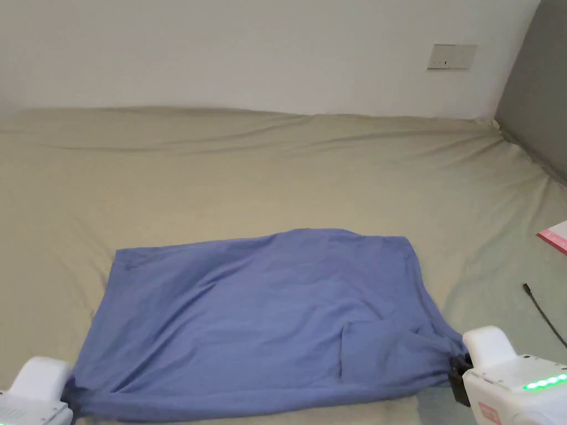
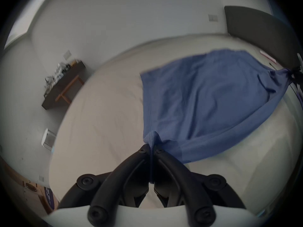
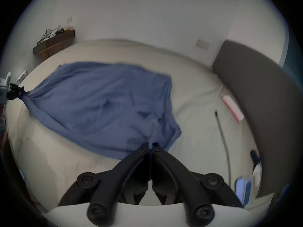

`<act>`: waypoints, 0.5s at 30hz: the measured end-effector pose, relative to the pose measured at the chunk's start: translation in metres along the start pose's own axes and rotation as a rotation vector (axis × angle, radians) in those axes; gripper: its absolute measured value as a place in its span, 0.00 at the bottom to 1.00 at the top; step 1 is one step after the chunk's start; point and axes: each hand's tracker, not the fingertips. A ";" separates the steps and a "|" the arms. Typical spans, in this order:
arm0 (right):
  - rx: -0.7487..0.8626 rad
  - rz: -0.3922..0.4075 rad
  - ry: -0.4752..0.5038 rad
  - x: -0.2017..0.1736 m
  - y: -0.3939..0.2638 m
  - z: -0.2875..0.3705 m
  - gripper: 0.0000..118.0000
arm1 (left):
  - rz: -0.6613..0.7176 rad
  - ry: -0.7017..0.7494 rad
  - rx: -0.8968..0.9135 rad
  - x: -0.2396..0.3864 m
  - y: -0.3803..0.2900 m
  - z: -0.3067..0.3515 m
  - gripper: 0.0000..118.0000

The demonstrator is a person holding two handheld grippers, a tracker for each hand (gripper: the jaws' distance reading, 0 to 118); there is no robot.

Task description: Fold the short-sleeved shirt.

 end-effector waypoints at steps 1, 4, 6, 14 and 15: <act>-0.036 -0.009 0.007 0.001 -0.013 0.001 0.03 | 0.001 -0.007 -0.025 0.002 -0.014 0.002 0.00; -0.115 -0.050 0.042 -0.005 -0.044 0.012 0.03 | -0.033 -0.017 -0.083 0.006 -0.044 0.006 0.00; -0.168 -0.060 0.046 -0.003 -0.057 0.017 0.03 | -0.052 -0.024 -0.119 0.006 -0.056 0.013 0.00; -0.272 -0.116 0.082 0.011 -0.093 0.044 0.03 | -0.075 -0.058 -0.172 -0.005 -0.087 0.039 0.00; -0.281 -0.123 0.093 0.013 -0.096 0.049 0.03 | -0.090 -0.065 -0.175 -0.004 -0.091 0.042 0.00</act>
